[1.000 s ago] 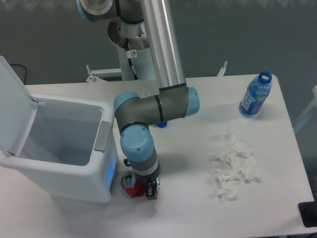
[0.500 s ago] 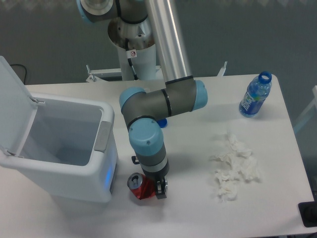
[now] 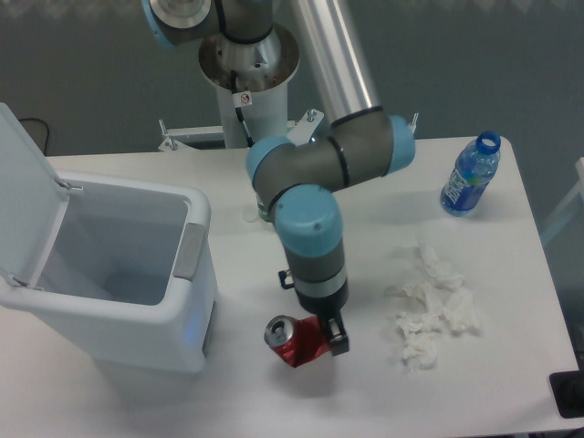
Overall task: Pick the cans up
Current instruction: 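Lift the gripped red can up and away from the bin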
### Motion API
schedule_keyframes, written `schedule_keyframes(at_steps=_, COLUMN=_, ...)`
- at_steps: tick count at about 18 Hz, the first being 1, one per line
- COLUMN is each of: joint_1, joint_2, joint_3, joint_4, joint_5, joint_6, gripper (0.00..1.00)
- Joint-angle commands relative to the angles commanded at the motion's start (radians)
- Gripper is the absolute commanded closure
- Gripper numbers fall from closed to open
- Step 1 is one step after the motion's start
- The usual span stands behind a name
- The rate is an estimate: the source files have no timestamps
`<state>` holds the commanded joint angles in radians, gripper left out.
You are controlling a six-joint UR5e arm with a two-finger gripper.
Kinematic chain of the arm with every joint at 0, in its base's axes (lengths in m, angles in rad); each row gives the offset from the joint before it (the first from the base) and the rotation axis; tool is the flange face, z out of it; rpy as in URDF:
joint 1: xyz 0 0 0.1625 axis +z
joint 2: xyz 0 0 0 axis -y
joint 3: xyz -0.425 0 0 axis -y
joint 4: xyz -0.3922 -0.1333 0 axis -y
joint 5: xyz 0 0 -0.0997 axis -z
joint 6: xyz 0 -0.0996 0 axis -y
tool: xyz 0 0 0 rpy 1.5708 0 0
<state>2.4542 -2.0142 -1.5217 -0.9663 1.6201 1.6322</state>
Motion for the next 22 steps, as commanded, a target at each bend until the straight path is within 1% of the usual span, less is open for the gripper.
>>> schedule_keyframes(at_steps=4, joint_1=0.054, joint_2=0.028, joint_3=0.003, joint_4=-0.003, joint_5=-0.095, joint_6=-0.023, gripper=0.29)
schedule_keyframes(at_steps=7, joint_1=0.086, joint_2=0.034, joint_3=0.011, joint_4=-0.003, joint_5=-0.179, joint_6=-0.098, gripper=0.29)
schedule_keyframes(at_steps=8, joint_1=0.088, joint_2=0.047, joint_3=0.011, joint_4=-0.006, joint_5=-0.189, joint_6=-0.126, gripper=0.29)
schedule_keyframes(at_steps=11, joint_1=0.120, joint_2=0.069, joint_3=0.008, joint_4=-0.063, joint_5=-0.195, joint_6=-0.126, gripper=0.29)
schedule_keyframes(at_steps=12, joint_1=0.121, joint_2=0.072, joint_3=0.008, joint_4=-0.068, joint_5=-0.197, joint_6=-0.126, gripper=0.30)
schedule_keyframes(at_steps=15, joint_1=0.129, joint_2=0.074, joint_3=0.011, joint_4=-0.068, joint_5=-0.221, joint_6=-0.126, gripper=0.30)
schedule_keyframes(at_steps=20, joint_1=0.131, joint_2=0.075, joint_3=0.009, joint_4=-0.066, joint_5=-0.221, joint_6=-0.126, gripper=0.30)
schedule_keyframes(at_steps=22, joint_1=0.135, joint_2=0.084, joint_3=0.009, joint_4=-0.068, joint_5=-0.223, joint_6=-0.126, gripper=0.30)
